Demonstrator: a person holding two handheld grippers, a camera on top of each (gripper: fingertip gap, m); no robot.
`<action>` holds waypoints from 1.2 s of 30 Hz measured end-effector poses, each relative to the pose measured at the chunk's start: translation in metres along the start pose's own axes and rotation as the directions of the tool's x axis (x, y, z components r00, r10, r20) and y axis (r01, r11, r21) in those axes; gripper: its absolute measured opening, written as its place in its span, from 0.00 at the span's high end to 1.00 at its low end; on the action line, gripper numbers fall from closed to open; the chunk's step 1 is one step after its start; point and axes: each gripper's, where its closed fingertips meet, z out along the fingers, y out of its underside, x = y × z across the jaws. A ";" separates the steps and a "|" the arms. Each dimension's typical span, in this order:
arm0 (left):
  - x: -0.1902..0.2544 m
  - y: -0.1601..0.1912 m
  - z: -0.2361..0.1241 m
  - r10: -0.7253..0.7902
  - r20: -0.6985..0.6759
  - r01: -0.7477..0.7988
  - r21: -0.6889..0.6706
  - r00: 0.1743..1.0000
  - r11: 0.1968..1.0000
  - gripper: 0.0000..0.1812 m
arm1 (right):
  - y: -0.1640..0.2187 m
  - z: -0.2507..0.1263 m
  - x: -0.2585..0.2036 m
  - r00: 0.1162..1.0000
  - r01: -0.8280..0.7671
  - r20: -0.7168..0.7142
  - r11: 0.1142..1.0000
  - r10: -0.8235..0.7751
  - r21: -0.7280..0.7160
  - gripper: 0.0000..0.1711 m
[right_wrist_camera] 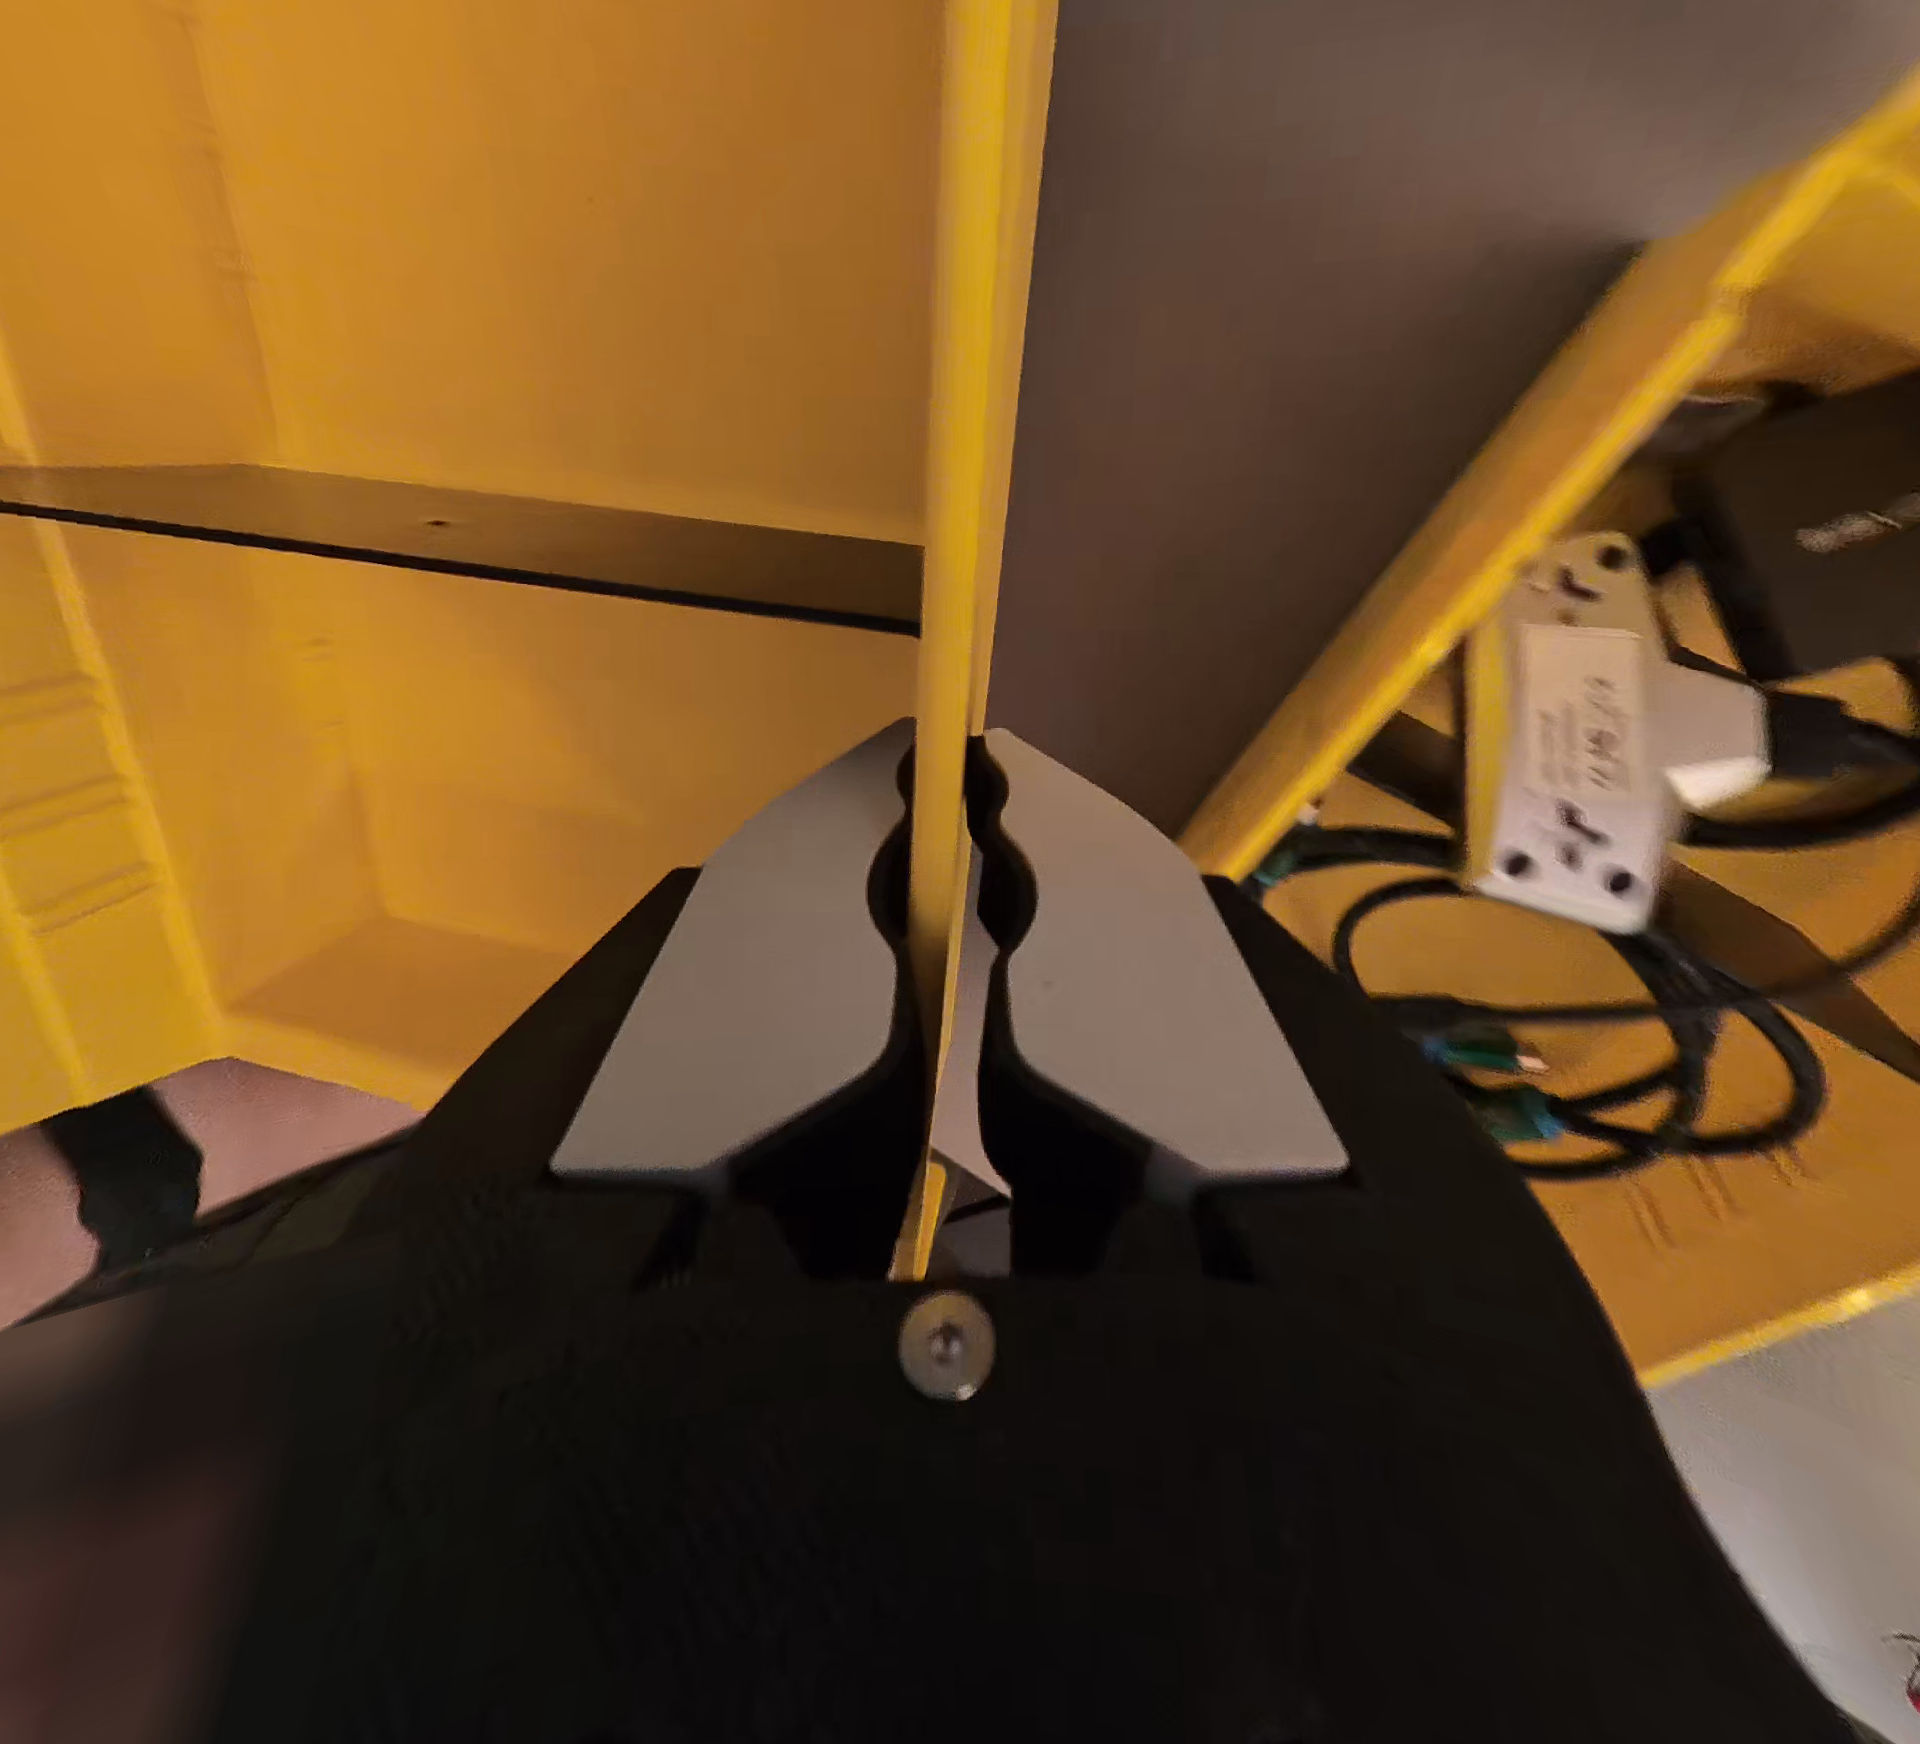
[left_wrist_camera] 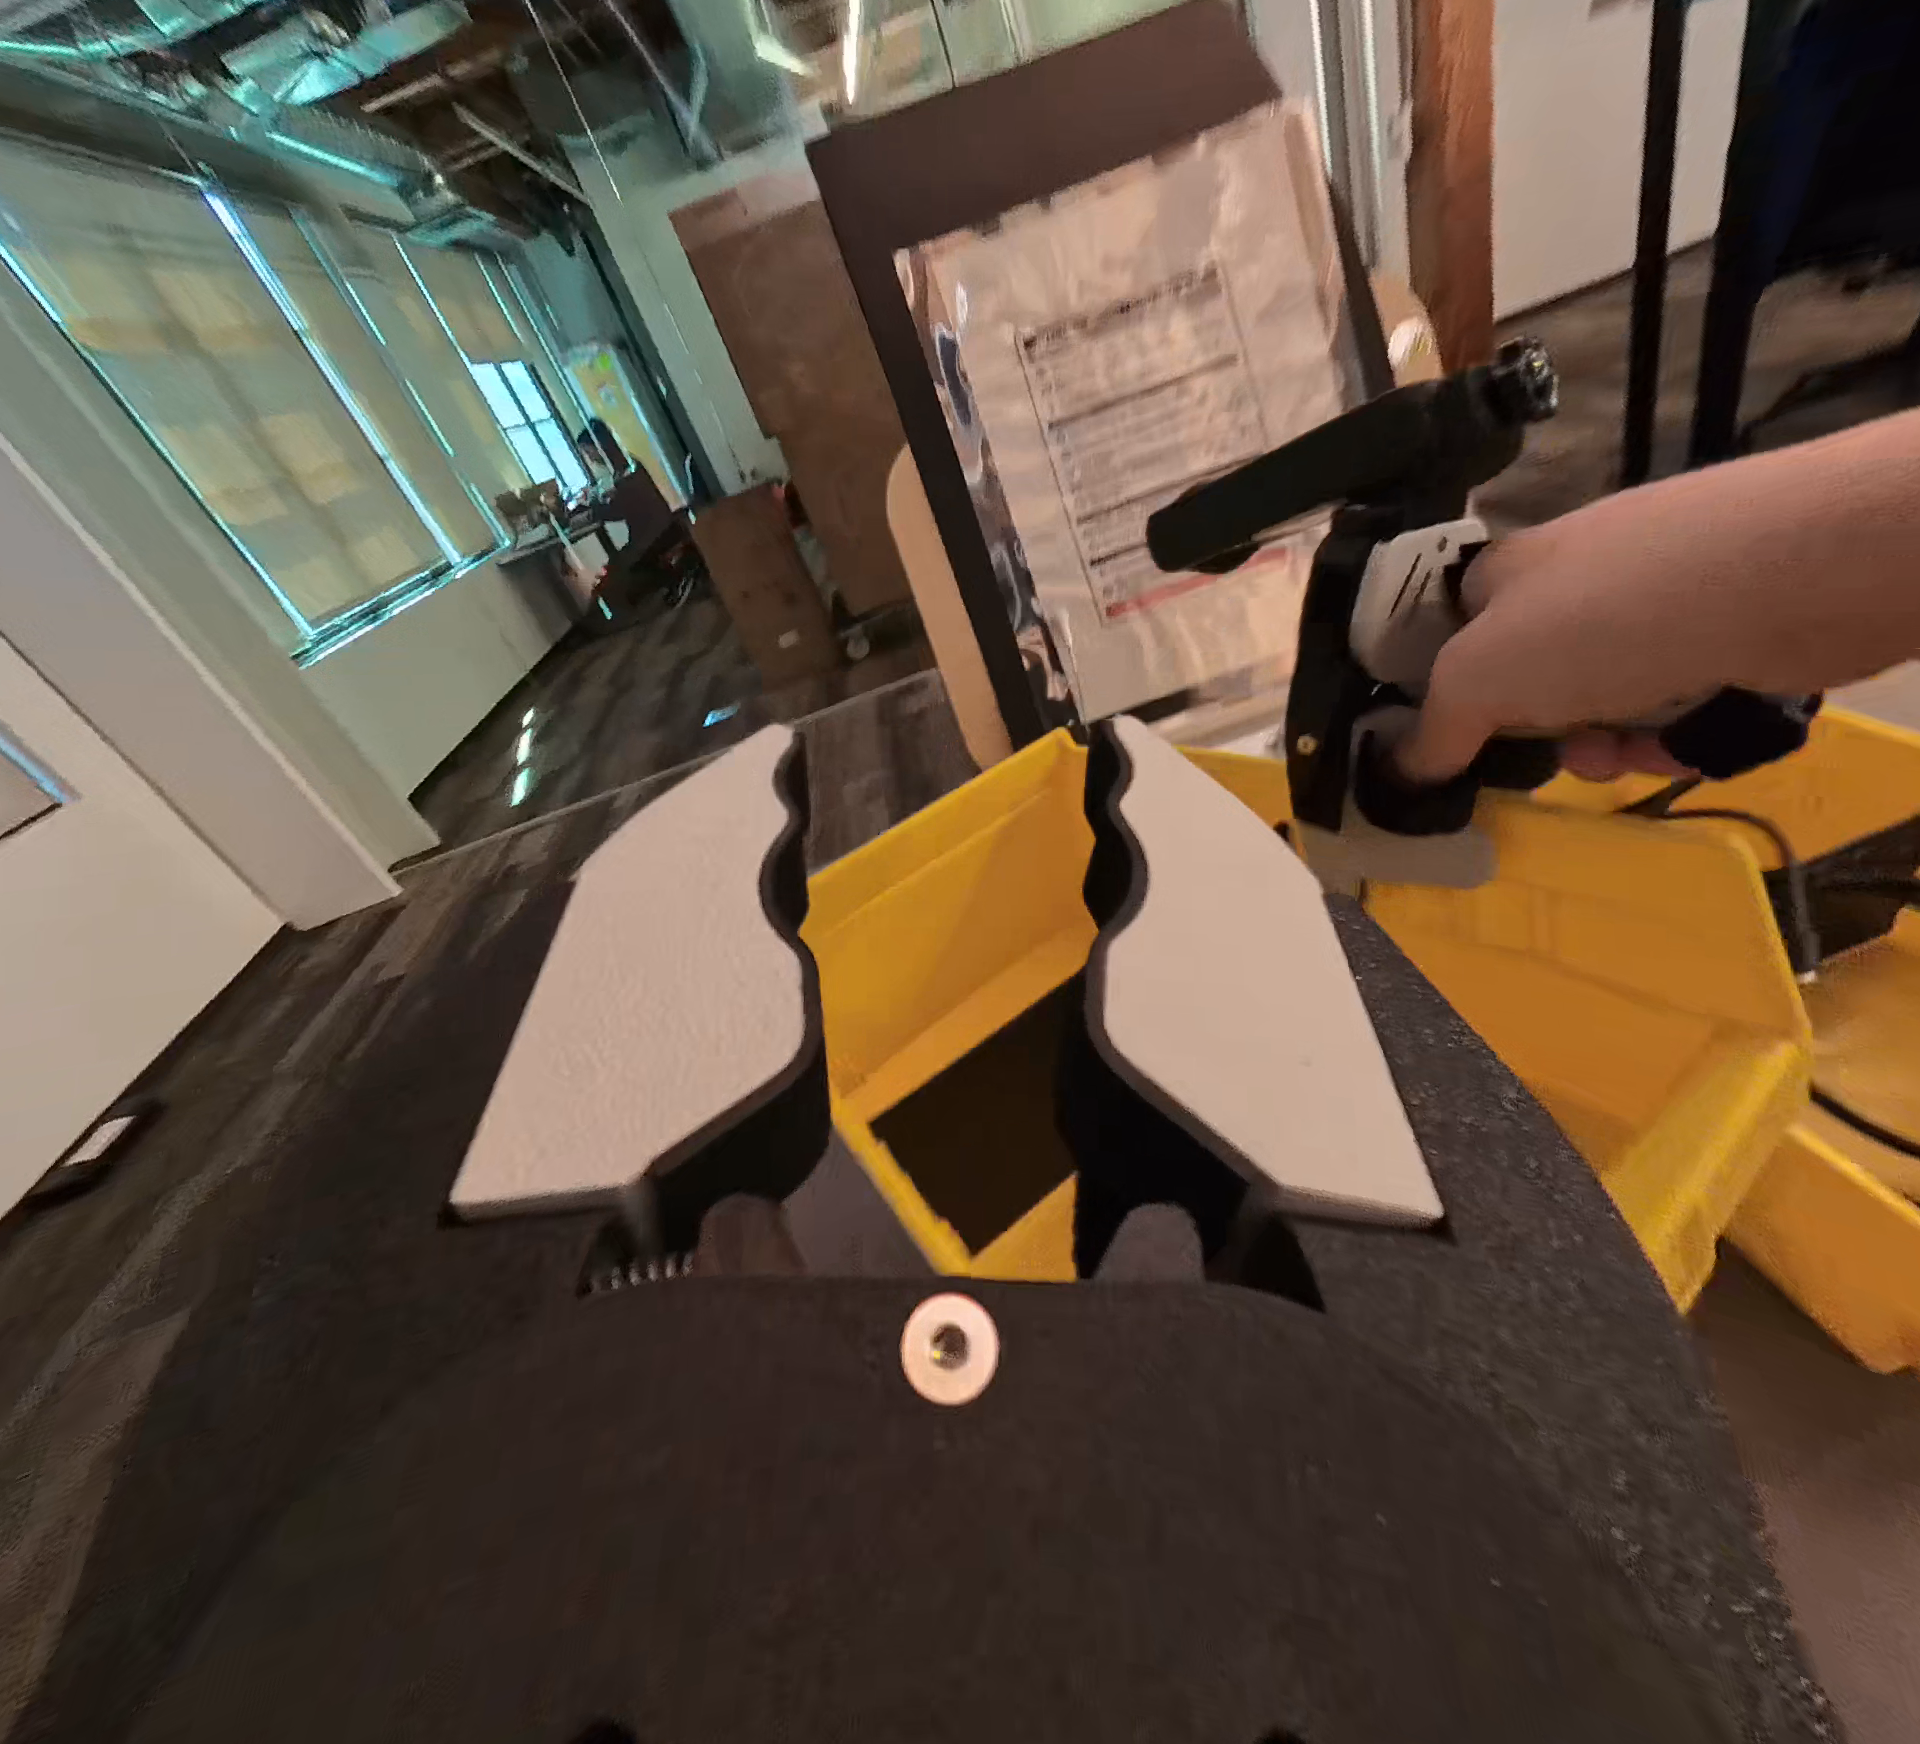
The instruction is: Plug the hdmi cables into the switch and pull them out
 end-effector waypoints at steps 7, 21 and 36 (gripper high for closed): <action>0.005 0.003 -0.010 -0.127 -0.164 0.130 0.011 0.978 0.991 0.69 | 0.059 -0.105 0.093 0.987 -0.138 0.103 0.984 0.126 0.112 0.96; 0.088 0.066 0.086 -0.176 -0.318 0.071 -0.317 0.932 0.946 0.72 | 0.334 -0.148 0.393 0.751 -0.629 -0.028 0.729 0.659 0.270 0.95; 0.228 0.160 0.144 -0.391 -0.471 -0.069 -0.703 0.790 0.708 0.66 | 0.315 -0.040 0.464 0.781 -0.597 -0.008 0.751 0.624 0.284 0.95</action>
